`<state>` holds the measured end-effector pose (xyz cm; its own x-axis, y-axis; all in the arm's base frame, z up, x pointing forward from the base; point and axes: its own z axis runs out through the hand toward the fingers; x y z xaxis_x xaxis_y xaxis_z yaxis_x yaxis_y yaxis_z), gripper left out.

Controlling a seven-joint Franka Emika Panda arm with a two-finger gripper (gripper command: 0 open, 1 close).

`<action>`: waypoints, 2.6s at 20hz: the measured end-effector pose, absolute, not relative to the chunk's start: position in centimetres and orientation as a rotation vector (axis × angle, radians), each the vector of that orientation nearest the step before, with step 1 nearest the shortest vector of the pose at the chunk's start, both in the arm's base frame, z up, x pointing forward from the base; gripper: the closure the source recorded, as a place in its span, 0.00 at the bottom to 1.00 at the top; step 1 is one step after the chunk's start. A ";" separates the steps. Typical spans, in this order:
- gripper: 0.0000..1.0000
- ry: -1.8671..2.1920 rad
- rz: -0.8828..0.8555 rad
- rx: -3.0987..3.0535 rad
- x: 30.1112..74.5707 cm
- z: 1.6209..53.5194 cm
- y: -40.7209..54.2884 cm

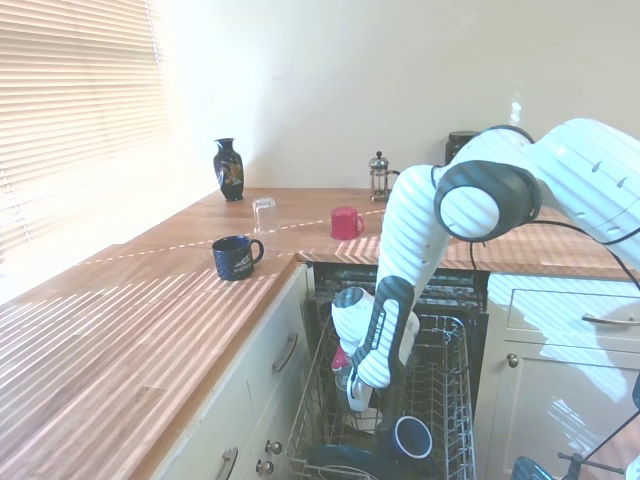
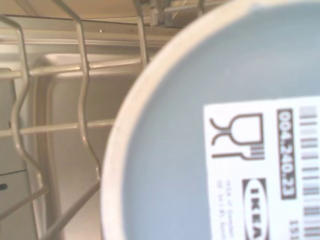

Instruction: Take a mug cup out of the rack

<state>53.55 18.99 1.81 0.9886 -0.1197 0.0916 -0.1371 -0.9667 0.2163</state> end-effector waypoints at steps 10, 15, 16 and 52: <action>1.00 -0.200 0.161 2.913 53.0 10.6 18.3; 1.00 -0.188 0.174 2.893 52.5 12.7 17.3; 1.00 -0.187 0.179 2.890 52.5 13.1 17.2; 1.00 -0.552 0.305 2.956 54.2 32.2 5.3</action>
<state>54.23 5.34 32.21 0.9134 -0.3437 0.2183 -0.3677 -0.9265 0.0797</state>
